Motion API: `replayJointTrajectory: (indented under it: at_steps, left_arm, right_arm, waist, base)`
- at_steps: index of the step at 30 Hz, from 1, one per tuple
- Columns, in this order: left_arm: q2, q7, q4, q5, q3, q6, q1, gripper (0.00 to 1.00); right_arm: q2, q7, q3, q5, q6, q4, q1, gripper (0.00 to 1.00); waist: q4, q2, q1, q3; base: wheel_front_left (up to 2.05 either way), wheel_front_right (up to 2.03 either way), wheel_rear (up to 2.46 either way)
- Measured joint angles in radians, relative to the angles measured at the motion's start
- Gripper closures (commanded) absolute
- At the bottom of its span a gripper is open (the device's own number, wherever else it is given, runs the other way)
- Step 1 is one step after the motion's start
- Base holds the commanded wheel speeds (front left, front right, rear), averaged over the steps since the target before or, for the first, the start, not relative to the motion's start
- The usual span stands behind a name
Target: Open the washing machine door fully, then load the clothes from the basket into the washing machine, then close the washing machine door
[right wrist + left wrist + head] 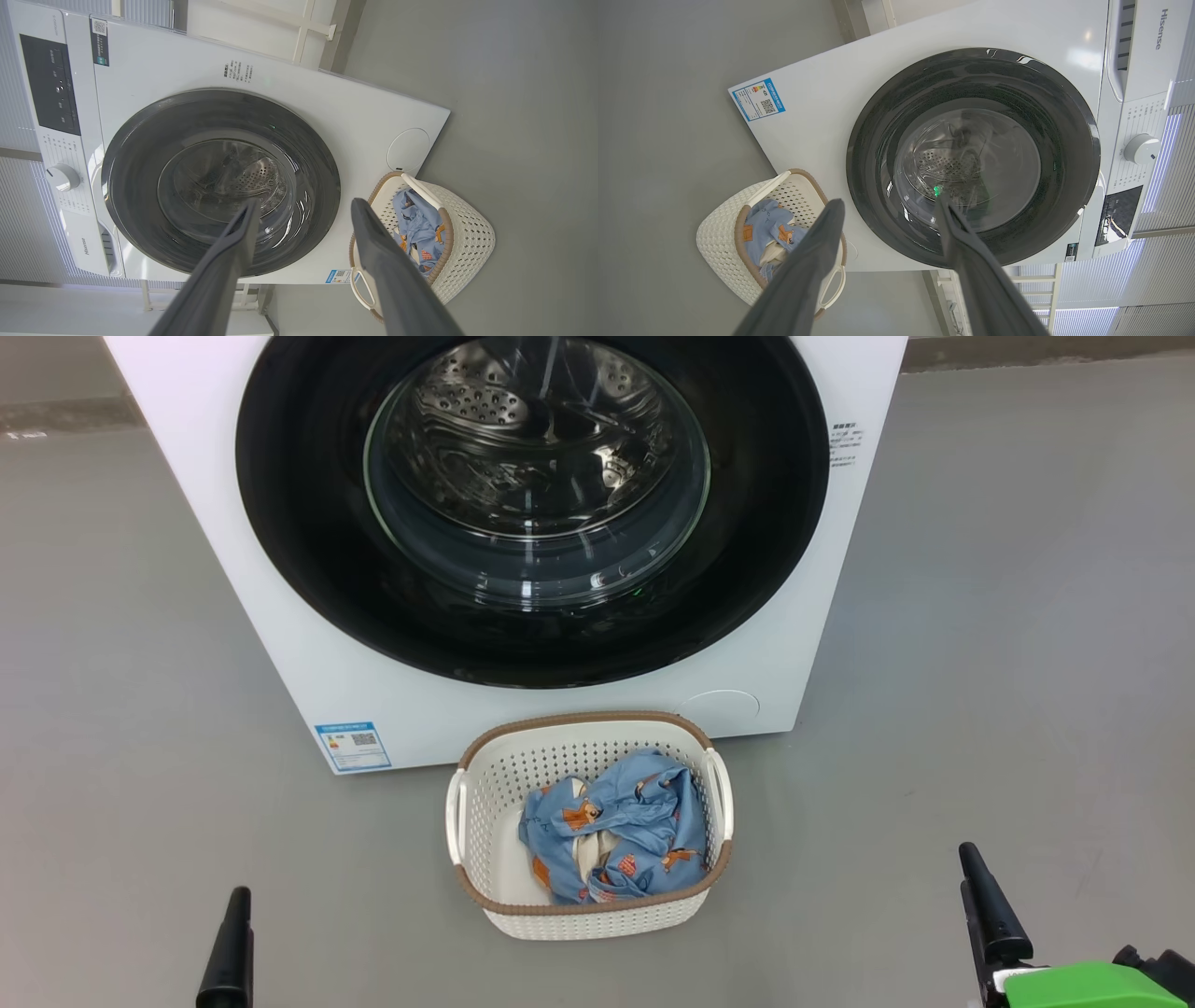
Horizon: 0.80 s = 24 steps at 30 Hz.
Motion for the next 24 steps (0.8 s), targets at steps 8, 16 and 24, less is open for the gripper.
replayJointTrajectory:
  at_steps: [8,16,24]
  left_arm:
    - [0.022,-0.02,-0.016,0.079,-0.03,0.0,0.0,0.0]
    - [0.052,-0.041,-0.027,0.18,-0.063,0.0,-0.003,0.0]
    - [0.077,-0.068,-0.038,0.268,-0.091,0.0,-0.003,0.0]
  right_arm:
    - [0.0,-0.024,0.007,-0.116,0.0,-0.018,-0.001,0.0]
    - [-0.001,-0.044,0.026,-0.242,0.0,-0.026,-0.005,0.0]
    - [-0.003,-0.07,0.037,-0.373,0.0,-0.024,-0.021,0.0]
  waist:
    - [0.001,0.0,0.0,0.0]
    - [0.002,0.0,0.0,0.002]
    - [0.004,0.0,0.0,0.001]
  base:
    - [0.0,0.0,0.0]
    - [0.0,0.0,0.0]
    - [0.0,0.0,0.0]
